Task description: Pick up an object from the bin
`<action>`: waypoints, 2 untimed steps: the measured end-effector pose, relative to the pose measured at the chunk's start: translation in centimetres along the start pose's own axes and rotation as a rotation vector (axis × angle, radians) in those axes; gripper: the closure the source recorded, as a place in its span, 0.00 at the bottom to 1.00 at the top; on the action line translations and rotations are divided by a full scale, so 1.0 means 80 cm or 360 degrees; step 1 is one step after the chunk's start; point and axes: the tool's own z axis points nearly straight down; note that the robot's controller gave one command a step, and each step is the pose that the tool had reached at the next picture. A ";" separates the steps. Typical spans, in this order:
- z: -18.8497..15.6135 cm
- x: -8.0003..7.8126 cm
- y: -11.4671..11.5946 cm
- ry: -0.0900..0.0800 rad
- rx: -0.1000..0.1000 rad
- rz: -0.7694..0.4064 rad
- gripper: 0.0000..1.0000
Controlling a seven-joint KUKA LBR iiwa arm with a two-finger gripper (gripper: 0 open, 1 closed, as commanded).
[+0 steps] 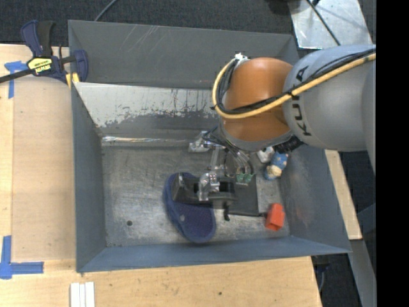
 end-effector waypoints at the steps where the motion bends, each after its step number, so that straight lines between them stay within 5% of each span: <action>1: 0.007 -0.002 0.000 0.0006 -0.0002 -0.0104 0.00; 2: 0.010 -0.001 0.000 0.0008 -0.0004 -0.0259 0.00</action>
Offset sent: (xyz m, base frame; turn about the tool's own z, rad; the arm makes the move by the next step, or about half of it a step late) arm 0.0161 -0.0150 -0.0673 -0.2642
